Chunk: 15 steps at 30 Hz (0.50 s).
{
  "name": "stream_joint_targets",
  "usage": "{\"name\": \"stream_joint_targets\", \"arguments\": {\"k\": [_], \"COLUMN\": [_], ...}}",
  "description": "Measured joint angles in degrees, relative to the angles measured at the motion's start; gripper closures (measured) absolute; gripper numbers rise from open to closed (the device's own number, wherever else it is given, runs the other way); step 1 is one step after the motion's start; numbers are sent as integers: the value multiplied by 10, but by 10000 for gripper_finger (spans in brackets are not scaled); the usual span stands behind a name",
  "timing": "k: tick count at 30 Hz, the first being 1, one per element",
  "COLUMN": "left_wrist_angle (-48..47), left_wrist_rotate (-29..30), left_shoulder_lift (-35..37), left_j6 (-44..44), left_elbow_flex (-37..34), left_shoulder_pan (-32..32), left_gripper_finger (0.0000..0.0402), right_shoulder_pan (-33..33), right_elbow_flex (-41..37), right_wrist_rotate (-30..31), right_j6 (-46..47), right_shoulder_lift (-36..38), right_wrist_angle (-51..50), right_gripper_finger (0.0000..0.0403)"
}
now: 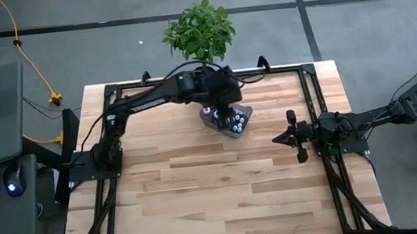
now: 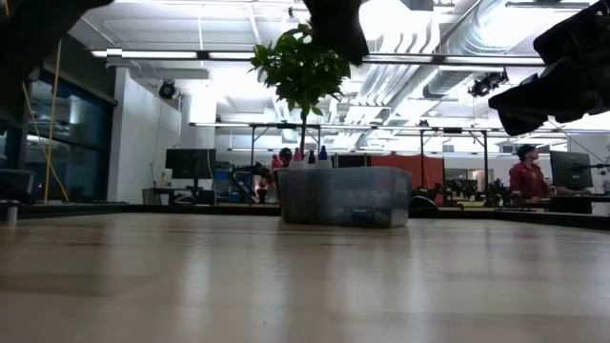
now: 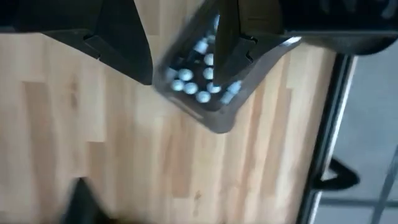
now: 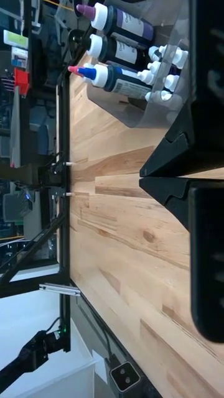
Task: Pick & Place food coloring
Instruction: Return to Home Position
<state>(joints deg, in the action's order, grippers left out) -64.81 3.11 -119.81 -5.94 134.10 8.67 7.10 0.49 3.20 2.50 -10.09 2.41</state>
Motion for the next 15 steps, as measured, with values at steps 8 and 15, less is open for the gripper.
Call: {"name": "stream_joint_targets", "arguments": {"k": [8,15], "left_wrist_angle": [-38,-41], "left_wrist_rotate": [-84,-107], "left_shoulder_lift": [67,163], "left_j6": [-38,-61], "left_elbow_flex": [-2,-131], "left_shoulder_pan": [-17,-16], "left_gripper_finger": [238,238], "right_shoulder_pan": [0,0], "right_elbow_flex": [0,0], "right_wrist_rotate": [0,0], "right_j6": [0,0], "right_shoulder_lift": [-1,0], "right_wrist_angle": [0,0], "right_gripper_finger": [400,400]}}
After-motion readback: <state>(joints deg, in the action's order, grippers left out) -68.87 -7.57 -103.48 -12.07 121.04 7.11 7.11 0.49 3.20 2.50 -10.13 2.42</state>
